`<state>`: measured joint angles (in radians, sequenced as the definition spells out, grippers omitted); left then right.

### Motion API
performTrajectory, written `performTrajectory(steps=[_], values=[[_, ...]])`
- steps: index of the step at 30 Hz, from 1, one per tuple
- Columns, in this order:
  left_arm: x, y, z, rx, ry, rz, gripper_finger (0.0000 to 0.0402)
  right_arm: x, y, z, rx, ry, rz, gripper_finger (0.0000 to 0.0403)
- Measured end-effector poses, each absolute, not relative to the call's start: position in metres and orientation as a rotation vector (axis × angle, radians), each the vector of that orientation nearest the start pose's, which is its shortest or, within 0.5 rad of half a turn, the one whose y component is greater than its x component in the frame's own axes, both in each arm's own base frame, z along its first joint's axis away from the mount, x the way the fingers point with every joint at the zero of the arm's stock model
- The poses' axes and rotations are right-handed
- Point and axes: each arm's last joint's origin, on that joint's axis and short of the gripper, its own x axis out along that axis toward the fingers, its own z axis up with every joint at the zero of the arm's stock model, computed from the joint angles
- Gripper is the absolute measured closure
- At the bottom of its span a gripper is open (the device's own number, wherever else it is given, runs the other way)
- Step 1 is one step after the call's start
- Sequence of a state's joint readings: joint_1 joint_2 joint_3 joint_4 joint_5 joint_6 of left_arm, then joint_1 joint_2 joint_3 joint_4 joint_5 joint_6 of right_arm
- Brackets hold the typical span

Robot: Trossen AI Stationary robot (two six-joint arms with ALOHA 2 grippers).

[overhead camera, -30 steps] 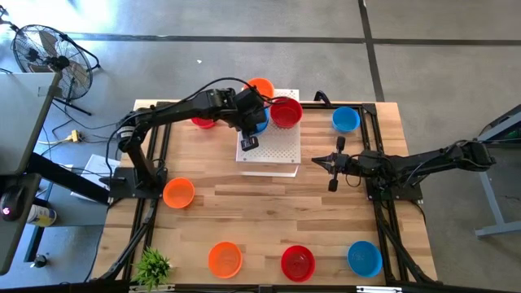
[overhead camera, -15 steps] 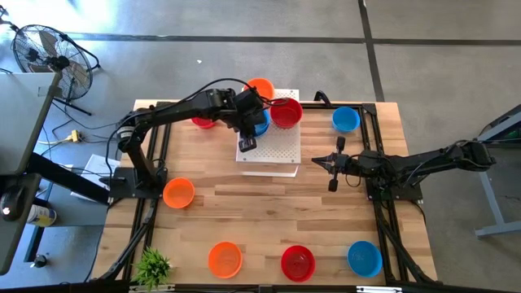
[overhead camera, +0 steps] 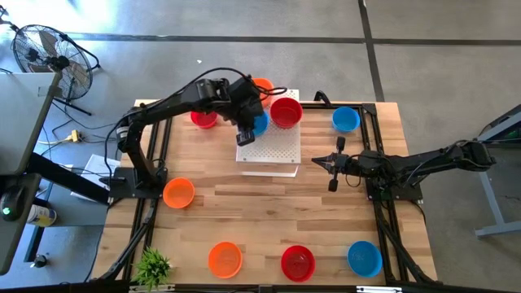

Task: Pick & Place Mini bowls
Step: Stack the blue bowl on top of the blue bowl on the shelf, then stack the orange bowl on top of the orange bowls on the shelf

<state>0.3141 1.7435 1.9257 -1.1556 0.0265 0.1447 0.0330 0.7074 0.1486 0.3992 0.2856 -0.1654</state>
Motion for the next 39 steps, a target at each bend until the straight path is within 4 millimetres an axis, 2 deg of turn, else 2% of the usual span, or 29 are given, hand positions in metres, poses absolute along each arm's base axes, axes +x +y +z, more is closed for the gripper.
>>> performTrajectory(steps=[4,10,16,20,22,25,27,30,34,39], values=[[0.335,0.107,0.372,-0.027,1.017,0.153,0.031,0.153,-0.003,0.181,-0.189,0.178,-0.235,0.0402],[0.345,0.111,0.354,-0.014,0.974,0.152,0.0394,0.153,-0.003,0.181,-0.189,0.178,-0.234,0.0403],[0.343,0.104,0.368,0.004,0.891,0.14,0.0399,0.153,-0.003,0.181,-0.181,0.177,-0.235,0.0403],[0.339,0.099,0.369,0.009,0.869,0.131,0.04,0.153,-0.003,0.181,-0.151,0.173,-0.237,0.0403],[0.34,0.094,0.37,0.014,0.792,0.133,0.04,0.153,-0.003,0.181,-0.131,0.172,-0.238,0.0403],[0.33,0.091,0.357,0.002,0.783,0.169,0.0401,0.153,-0.003,0.18,-0.105,0.176,-0.233,0.0403],[0.328,0.09,0.351,-0.006,0.705,0.187,0.0401,0.153,-0.003,0.179,-0.087,0.187,-0.234,0.0403],[0.31,0.085,0.339,-0.038,0.67,0.23,0.0401,0.153,-0.003,0.177,-0.065,0.2,-0.236,0.0403],[0.287,0.08,0.335,-0.07,0.566,0.301,0.0401,0.153,-0.003,0.176,-0.037,0.207,-0.24,0.0402],[0.26,0.071,0.345,-0.101,0.491,0.271,0.0401,0.153,-0.003,0.176,-0.033,0.209,-0.243,0.0402]])
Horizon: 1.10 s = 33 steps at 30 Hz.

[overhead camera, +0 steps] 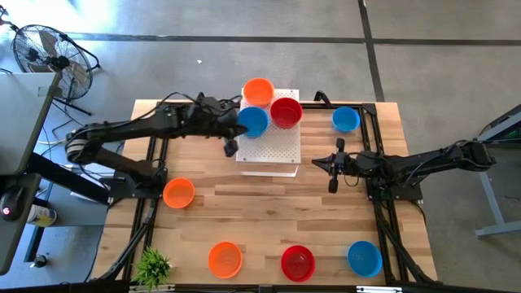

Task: Pick & Place Mini bowls
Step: Stack the orange bowl on top of the orange bowls on the shelf

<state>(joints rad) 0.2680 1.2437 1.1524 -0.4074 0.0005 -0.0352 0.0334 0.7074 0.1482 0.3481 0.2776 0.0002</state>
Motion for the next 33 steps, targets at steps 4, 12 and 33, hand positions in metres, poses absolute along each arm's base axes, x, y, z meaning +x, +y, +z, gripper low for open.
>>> performTrajectory(steps=[4,12,33], values=[[0.256,0.067,0.339,-0.257,0.527,0.223,0.0401,0.153,-0.003,0.176,-0.037,0.207,-0.243,0.0402],[0.251,0.042,0.35,-0.107,0.481,0.312,0.0401,0.153,-0.003,0.177,-0.098,0.202,-0.24,0.0403],[0.164,-0.022,0.317,-0.604,1.05,0.738,0.0401,0.153,-0.003,0.178,-0.142,0.205,-0.235,0.0402]])
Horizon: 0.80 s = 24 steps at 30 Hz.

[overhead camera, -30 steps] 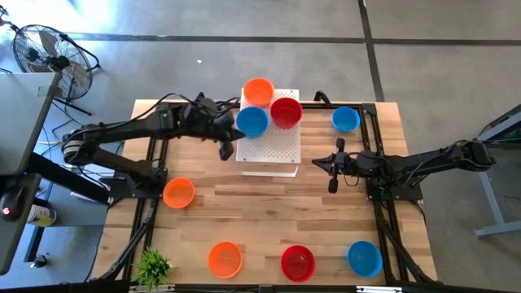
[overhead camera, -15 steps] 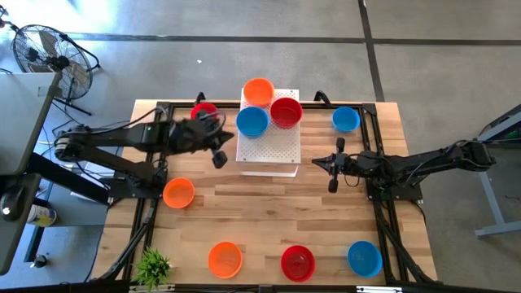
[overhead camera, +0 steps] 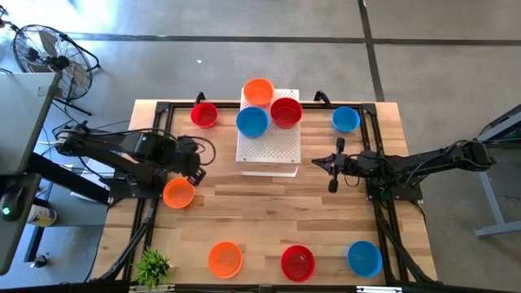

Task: Pick & Place Mini bowls
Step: Stack the orange bowl on top of the orange bowls on the shelf

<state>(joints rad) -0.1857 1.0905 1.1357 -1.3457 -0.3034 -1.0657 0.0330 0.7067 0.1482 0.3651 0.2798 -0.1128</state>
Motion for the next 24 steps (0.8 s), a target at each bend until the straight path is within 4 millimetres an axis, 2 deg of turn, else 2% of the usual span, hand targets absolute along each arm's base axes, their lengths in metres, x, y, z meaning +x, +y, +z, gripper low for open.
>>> performTrajectory(steps=[6,10,17,21,24], values=[[0.168,-0.034,0.292,-0.748,1.142,0.702,0.0401,0.153,-0.003,0.18,-0.17,0.187,-0.241,0.0403],[0.171,-0.038,0.265,-0.76,1.152,0.682,0.0401,0.154,-0.003,0.182,-0.186,0.166,-0.236,0.0402],[0.162,-0.039,0.222,-0.855,1.246,0.696,0.04,0.154,-0.003,0.183,-0.186,0.161,-0.237,0.0403],[0.167,-0.042,0.206,-0.904,1.25,0.643,0.0377,0.154,-0.003,0.183,-0.187,0.161,-0.237,0.0403],[0.168,-0.042,0.204,-0.914,1.233,0.627,0.0348,0.154,-0.003,0.183,-0.193,0.162,-0.236,0.0402]])
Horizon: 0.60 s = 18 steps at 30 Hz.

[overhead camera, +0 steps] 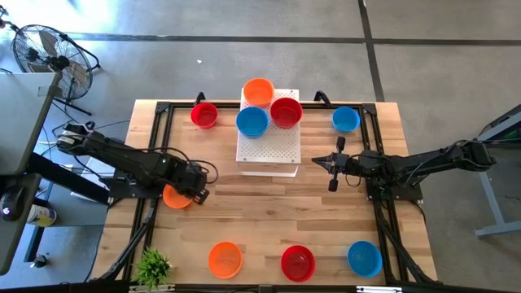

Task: Pick & Place Mini bowls
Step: Stack the orange bowl on top of the orange bowls on the shelf

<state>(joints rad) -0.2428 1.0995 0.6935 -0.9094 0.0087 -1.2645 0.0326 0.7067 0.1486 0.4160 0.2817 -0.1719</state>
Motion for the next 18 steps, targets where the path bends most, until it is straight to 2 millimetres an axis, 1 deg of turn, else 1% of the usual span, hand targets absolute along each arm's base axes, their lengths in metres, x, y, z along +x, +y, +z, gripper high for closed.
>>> performTrajectory(steps=[3,6,10,12,14,18], values=[[0.168,-0.042,0.201,-0.902,1.253,0.64,0.0315,0.154,-0.003,0.183,-0.198,0.162,-0.236,0.0403],[0.17,-0.042,0.198,-0.889,1.272,0.652,0.0292,0.154,-0.003,0.183,-0.198,0.16,-0.236,0.0402],[0.174,-0.044,0.193,-0.866,1.295,0.65,0.0284,0.154,-0.003,0.183,-0.198,0.161,-0.236,0.0402],[0.179,-0.045,0.187,-0.866,1.316,0.647,0.0291,0.154,-0.003,0.183,-0.198,0.163,-0.236,0.0403],[0.181,-0.046,0.182,-0.864,1.352,0.649,0.0307,0.154,-0.003,0.183,-0.2,0.163,-0.236,0.0402],[0.185,-0.048,0.174,-0.848,1.397,0.665,0.0363,0.154,-0.003,0.182,-0.205,0.164,-0.235,0.0402]])
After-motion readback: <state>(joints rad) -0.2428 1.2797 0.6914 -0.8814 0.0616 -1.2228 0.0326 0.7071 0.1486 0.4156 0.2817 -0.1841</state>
